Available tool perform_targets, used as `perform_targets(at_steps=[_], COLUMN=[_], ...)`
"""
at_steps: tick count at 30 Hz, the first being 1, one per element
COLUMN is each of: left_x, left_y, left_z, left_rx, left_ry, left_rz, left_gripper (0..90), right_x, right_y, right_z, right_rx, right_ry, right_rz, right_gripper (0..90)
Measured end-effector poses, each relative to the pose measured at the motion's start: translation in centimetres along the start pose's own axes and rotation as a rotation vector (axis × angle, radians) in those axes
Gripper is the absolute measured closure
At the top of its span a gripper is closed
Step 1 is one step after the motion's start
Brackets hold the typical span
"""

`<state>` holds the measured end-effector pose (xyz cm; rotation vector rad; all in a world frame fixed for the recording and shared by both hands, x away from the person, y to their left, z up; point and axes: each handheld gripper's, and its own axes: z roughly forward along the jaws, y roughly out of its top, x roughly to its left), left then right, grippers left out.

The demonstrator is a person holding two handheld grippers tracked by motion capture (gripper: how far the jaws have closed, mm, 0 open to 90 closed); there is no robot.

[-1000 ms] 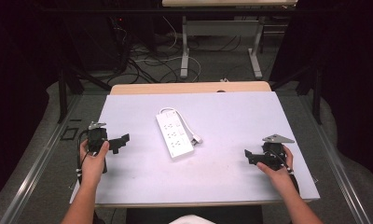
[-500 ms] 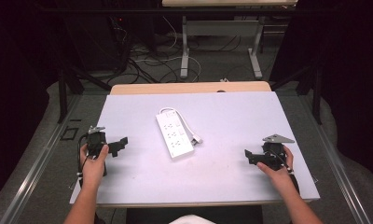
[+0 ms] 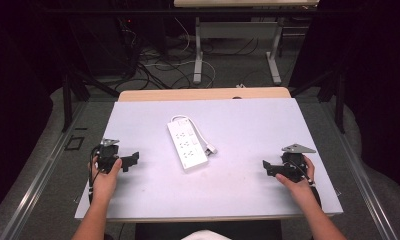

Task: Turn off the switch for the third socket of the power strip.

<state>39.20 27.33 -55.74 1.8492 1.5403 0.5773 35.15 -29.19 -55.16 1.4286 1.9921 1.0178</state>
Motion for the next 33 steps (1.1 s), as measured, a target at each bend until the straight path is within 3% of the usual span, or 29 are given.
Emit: perform_targets(at_steps=[11,33], left_x=[-0.59,-0.35], left_y=[-0.35,-0.64], left_z=[0.45,0.6], left_rx=[0.044,0.046], left_ry=[0.001,-0.001], left_rz=[0.025,0.013], left_gripper=[1.3,1.5], right_x=[0.04,0.01], right_y=[0.01,-0.01], right_z=[0.01,0.05], right_rx=[0.002,0.005], right_ry=[0.002,-0.001], right_rz=[0.005,0.003], right_gripper=[7.9,7.9])
